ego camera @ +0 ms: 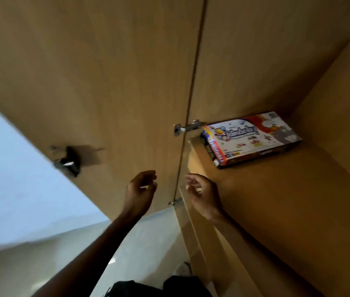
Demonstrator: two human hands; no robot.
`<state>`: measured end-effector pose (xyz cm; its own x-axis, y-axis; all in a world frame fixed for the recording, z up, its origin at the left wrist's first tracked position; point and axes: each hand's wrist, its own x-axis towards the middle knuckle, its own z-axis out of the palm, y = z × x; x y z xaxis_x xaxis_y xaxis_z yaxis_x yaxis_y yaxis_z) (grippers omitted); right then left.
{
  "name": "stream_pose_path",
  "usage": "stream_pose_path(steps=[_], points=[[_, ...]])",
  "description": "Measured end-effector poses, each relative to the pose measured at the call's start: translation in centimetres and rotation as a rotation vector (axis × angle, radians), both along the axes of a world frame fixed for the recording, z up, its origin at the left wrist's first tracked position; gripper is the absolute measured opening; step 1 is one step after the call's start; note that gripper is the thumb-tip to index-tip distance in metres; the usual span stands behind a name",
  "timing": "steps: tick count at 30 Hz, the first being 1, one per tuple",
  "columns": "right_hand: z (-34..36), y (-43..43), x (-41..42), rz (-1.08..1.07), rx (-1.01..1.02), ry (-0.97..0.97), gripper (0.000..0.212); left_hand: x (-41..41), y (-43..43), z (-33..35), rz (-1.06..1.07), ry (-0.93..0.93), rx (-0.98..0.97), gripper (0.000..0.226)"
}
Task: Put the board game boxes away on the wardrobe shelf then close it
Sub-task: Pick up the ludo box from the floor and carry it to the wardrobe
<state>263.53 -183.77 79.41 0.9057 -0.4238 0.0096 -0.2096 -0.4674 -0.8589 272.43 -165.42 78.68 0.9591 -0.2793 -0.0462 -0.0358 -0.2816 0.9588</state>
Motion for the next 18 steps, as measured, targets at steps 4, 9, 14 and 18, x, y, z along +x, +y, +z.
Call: stream_pose_path(steps=[4, 9, 14, 18], points=[[-0.4, 7.4, 1.4, 0.146, 0.02, 0.031, 0.029, -2.1, 8.9, -0.5, 0.17, 0.032, 0.001, 0.033], [-0.2, 20.6, 2.4, 0.37, 0.058, 0.053, 0.026, -7.0, 22.8, -0.5, 0.369, 0.076, 0.004, 0.033], [-0.4, 34.2, 2.4, 0.591, 0.12, 0.083, 0.025, -12.4, 35.3, -1.2, 0.63, 0.081, -0.01, 0.032], [-0.4, 45.5, 1.6, 0.841, 0.104, 0.125, 0.024, -17.6, 44.7, -1.4, 0.871, 0.086, -0.026, 0.03]])
